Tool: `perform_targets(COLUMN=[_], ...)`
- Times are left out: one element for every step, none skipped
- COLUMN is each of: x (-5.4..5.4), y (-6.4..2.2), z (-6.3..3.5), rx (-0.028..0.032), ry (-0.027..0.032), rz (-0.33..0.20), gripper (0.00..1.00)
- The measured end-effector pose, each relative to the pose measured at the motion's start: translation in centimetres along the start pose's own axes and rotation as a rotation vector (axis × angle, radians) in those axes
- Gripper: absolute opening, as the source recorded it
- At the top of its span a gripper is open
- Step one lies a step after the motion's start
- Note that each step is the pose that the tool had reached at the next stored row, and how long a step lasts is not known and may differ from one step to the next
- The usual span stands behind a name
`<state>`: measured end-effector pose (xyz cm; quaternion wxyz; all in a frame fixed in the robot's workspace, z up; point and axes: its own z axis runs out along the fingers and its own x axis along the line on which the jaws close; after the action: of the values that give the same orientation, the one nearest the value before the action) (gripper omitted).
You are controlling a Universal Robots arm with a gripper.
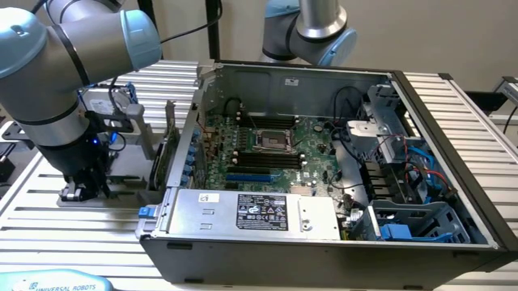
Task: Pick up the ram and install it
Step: 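Pick up the ram and move it above insertion slot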
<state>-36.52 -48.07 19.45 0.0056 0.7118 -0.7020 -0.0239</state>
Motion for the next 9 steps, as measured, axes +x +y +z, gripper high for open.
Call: perform_targets(x=[0.00,0.00,0.00,0.00,0.00,0.00,0.00,0.00,0.00], y=[0.00,-0.01,-0.02,-0.02,-0.02,-0.02,-0.02,-0.02,-0.02], z=[0.01,0.01,0.01,0.01,0.01,0.01,0.01,0.00,0.00], rx=[0.0002,0.0003,0.0006,0.0007,0.0009,0.0009,0.0009,0.0009,0.0009], ry=[-0.0003,-0.0006,-0.0008,-0.0011,-0.0013,-0.0013,-0.0014,-0.0014,-0.0014], rz=[0.004,0.011,0.017,0.024,0.028,0.029,0.030,0.030,0.030], gripper=[0.13,0.13,0.13,0.13,0.13,0.13,0.13,0.13,0.13])
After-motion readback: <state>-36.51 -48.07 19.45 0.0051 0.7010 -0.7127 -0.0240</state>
